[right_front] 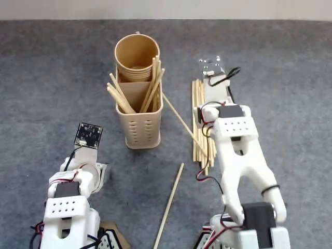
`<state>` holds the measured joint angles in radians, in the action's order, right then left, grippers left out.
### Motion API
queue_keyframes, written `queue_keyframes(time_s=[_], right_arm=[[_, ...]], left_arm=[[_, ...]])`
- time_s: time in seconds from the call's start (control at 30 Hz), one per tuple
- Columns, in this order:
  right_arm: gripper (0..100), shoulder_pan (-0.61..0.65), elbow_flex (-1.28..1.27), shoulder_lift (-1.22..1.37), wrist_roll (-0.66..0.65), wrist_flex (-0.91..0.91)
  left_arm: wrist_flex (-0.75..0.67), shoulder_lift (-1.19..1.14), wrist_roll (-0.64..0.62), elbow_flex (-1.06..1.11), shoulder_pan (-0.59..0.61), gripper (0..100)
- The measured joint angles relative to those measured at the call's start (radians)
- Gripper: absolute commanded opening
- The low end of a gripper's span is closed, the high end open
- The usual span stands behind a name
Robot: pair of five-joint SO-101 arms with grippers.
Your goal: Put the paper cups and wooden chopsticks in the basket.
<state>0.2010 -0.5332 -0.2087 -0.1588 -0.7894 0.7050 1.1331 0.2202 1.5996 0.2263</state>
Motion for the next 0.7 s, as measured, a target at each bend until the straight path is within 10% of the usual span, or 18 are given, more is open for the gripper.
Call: queue_keyframes(time_s=[0.7], right_arm=[[19.5, -0.095, 0.051, 0.368, -0.008, 0.114]], left_arm=[[0.0, 0.0, 0.0, 0.0, 0.0, 26]])
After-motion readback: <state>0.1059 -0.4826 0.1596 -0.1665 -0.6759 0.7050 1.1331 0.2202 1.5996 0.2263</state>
